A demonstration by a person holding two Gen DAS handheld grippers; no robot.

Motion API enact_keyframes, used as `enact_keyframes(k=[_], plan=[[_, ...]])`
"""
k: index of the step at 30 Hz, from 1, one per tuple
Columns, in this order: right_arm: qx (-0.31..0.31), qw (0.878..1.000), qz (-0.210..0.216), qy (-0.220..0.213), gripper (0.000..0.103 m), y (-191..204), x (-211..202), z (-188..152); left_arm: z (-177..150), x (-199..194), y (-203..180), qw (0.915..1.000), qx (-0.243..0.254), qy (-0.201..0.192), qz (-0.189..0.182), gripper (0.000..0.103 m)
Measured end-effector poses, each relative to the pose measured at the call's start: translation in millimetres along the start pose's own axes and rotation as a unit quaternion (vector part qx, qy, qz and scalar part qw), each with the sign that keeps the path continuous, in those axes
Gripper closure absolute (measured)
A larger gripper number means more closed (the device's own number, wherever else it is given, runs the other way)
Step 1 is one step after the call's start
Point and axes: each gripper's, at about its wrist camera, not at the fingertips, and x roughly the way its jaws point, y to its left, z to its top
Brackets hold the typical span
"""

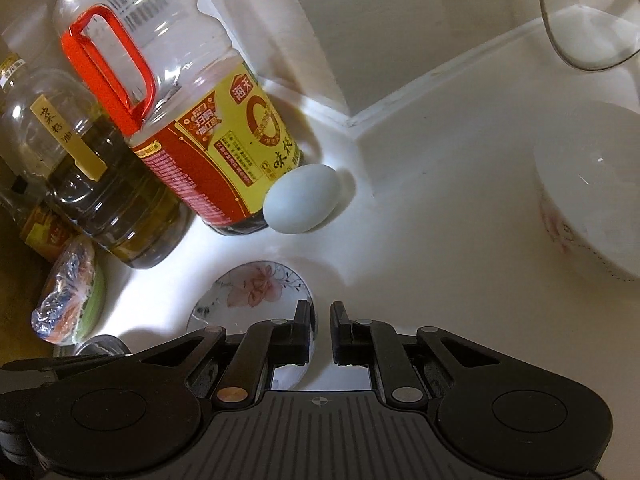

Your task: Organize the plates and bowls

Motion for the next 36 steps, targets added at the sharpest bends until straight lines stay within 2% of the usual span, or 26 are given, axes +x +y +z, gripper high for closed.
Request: enact_keyframes(k=[12,21,36], plan=[[-0.005,1.0,0.004,0.004,0.092,2,5,-1,2,4,2,0.9992,-0.033,-0.015,0.015,0.089],[-0.009,1.0,0.006,0.006,0.097,2,0,-5,-4,-3,-5,0.9988,-0.033,-0.03,0.022,0.092],[-0.007,1.0,0.016,0.007,0.098,-8,-50,-21,-31,-36,-32,0.9982,-0.037,-0.047,0.01,0.092]])
